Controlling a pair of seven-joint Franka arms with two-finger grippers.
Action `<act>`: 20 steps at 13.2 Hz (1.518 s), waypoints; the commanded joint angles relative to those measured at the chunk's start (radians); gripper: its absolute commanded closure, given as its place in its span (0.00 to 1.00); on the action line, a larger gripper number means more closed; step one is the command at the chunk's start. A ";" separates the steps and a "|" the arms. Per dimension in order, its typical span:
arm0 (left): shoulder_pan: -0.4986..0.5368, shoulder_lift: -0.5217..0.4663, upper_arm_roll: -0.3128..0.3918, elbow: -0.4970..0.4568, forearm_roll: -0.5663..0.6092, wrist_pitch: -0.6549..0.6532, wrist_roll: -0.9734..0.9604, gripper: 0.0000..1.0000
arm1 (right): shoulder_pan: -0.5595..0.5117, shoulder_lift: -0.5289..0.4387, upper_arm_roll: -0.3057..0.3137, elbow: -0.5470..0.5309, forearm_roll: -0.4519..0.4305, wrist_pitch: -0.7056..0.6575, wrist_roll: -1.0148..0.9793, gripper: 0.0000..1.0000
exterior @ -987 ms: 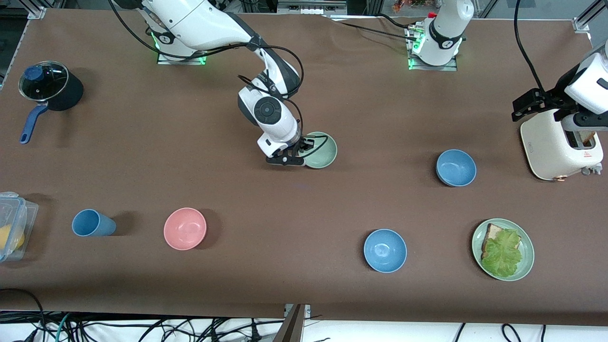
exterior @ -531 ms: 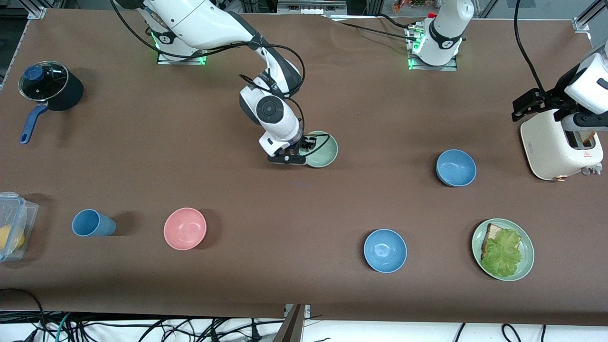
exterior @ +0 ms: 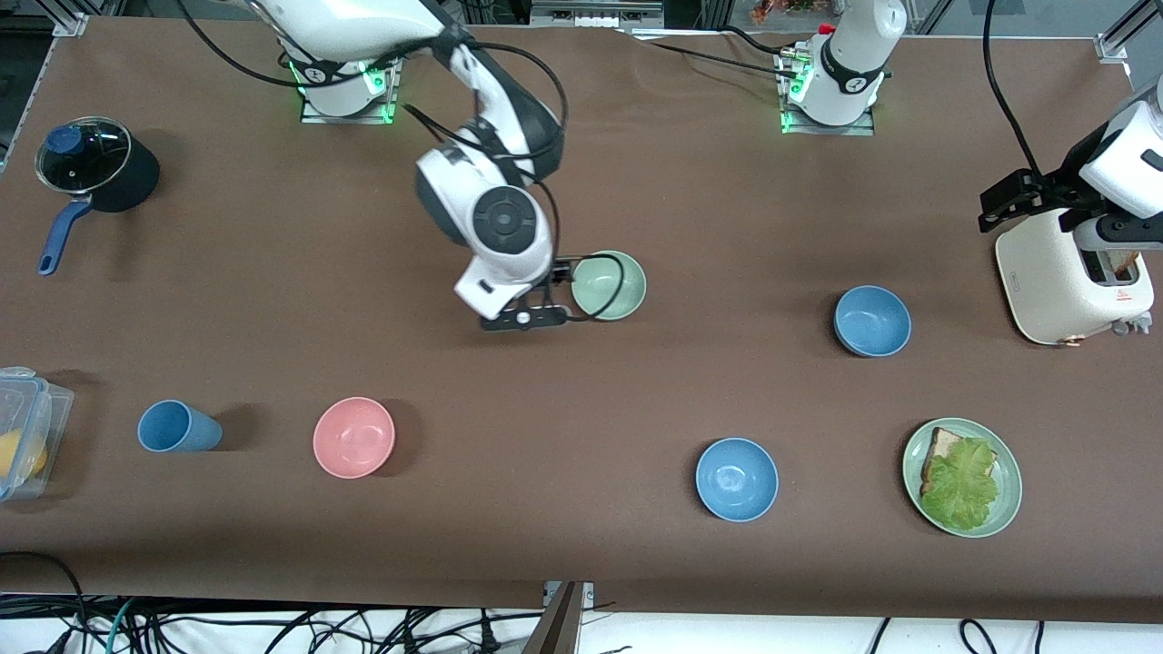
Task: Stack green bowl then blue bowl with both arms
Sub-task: 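Retract the right gripper while the left gripper reaches the blue bowl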
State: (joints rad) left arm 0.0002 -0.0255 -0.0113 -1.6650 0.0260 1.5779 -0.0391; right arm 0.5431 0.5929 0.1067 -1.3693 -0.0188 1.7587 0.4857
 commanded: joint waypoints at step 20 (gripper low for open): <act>0.058 0.298 -0.001 -0.298 -0.014 0.452 0.363 0.00 | -0.422 -0.403 -0.265 -0.039 0.019 -0.188 -0.469 0.00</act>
State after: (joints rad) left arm 0.0469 0.3032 -0.0049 -1.8405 0.0259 1.8975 0.2578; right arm 0.1615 0.2320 -0.1856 -1.3683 0.0150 1.5592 0.0246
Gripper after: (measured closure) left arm 0.000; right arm 0.000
